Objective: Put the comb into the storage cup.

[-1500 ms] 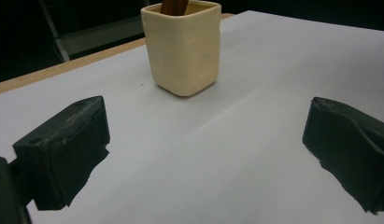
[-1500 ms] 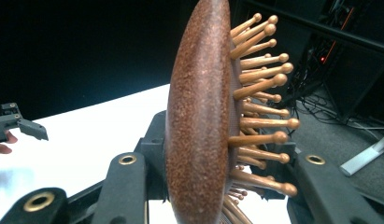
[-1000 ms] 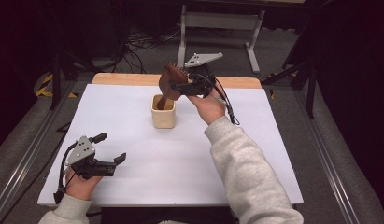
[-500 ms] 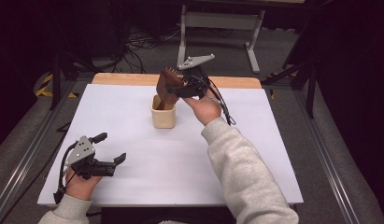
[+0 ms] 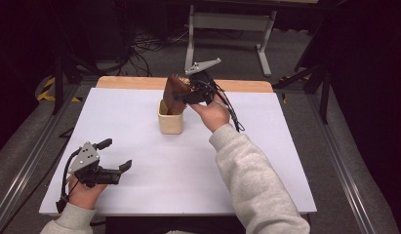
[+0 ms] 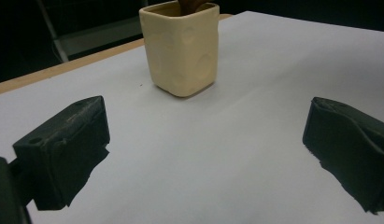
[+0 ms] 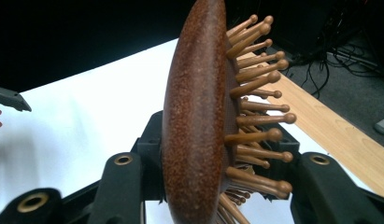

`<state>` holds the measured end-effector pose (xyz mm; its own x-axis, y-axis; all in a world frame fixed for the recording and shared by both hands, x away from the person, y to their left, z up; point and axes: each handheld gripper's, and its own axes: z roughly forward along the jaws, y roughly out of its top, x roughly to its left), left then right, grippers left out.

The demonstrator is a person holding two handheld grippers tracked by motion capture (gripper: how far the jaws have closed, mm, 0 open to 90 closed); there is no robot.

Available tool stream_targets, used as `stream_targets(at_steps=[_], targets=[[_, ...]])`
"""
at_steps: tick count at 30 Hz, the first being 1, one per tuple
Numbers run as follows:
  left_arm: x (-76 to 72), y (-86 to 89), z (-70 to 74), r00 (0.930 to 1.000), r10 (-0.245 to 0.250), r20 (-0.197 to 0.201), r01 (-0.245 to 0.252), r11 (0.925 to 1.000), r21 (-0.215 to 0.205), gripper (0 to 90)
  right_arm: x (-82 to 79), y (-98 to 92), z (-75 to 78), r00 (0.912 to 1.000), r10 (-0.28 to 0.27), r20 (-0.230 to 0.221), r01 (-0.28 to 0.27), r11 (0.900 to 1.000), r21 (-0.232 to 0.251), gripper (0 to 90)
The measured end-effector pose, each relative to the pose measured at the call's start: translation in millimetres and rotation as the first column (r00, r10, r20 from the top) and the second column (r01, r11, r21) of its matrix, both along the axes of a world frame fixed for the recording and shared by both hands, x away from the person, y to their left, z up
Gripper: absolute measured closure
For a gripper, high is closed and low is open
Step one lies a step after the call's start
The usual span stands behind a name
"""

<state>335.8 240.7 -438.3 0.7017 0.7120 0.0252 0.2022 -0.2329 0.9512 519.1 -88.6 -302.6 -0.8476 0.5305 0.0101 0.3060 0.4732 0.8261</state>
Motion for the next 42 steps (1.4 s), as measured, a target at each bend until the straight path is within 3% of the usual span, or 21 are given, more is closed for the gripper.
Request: stream_targets(at_steps=[11,15,19,20,21,23,24,27,29,34,42], targets=[[-0.1,-0.6,-0.2,1.0,-0.002,-0.002,0.002,1.0,-0.001,1.8,5.3,-3.1,-4.8,0.9992,0.007,-0.038,-0.006,1.0,0.027,48.2],[-0.2,-1.0,-0.2,1.0,-0.001,-0.002,0.001,1.0,0.0,1.8,5.7,-6.9,-2.8,0.9997,-0.006,-0.024,0.008,0.999,0.053,34.6],[-0.3,-1.2,-0.1,1.0,-0.002,-0.002,0.002,1.0,0.004,1.9,5.7,-8.4,-2.0,0.9993,-0.036,0.013,0.036,0.999,0.031,22.5],[-0.4,-1.2,-0.1,1.0,-0.002,-0.002,0.002,1.0,0.003,1.8,6.6,-10.2,-2.4,0.998,-0.05,0.039,0.049,0.999,0.023,13.4],[-0.4,-1.2,-0.1,1.0,-0.002,-0.002,0.002,1.0,0.003,1.9,7.0,-11.0,-2.5,0.9974,-0.053,0.049,0.052,0.998,0.023,9.9],[0.2,-1.0,-0.3,1.0,-0.004,0.0,0.004,1.0,0.006,1.8,7.5,-11.6,-2.4,0.9959,-0.071,0.056,0.071,0.997,0.014,7.0],[0.2,-1.0,-0.2,1.0,-0.005,0.001,0.005,1.0,0.005,1.9,6.9,-13.6,-1.7,0.9911,-0.096,0.092,0.095,0.995,0.009,0.8],[-0.2,-1.0,-0.3,1.0,-0.005,-0.002,0.005,1.0,-0.003,1.8,5.8,-15.7,0.5,0.9876,-0.114,0.107,0.115,0.993,0.003,0.0],[-0.1,-0.1,0.0,1.0,-0.004,0.0,0.004,1.0,-0.002,1.8,1.7,-21.1,7.3,0.9826,-0.124,0.139,0.122,0.992,0.023,0.0],[0.0,1.3,0.2,1.0,-0.007,0.002,0.007,1.0,-0.005,1.6,-3.6,-28.1,14.6,0.9797,-0.115,0.164,0.111,0.993,0.034,0.0],[0.7,5.7,1.2,0.9999,-0.011,0.003,0.011,0.9999,-0.011,1.0,-25.6,-52.7,27.8,0.9771,-0.08,0.197,0.071,0.996,0.053,0.0]])
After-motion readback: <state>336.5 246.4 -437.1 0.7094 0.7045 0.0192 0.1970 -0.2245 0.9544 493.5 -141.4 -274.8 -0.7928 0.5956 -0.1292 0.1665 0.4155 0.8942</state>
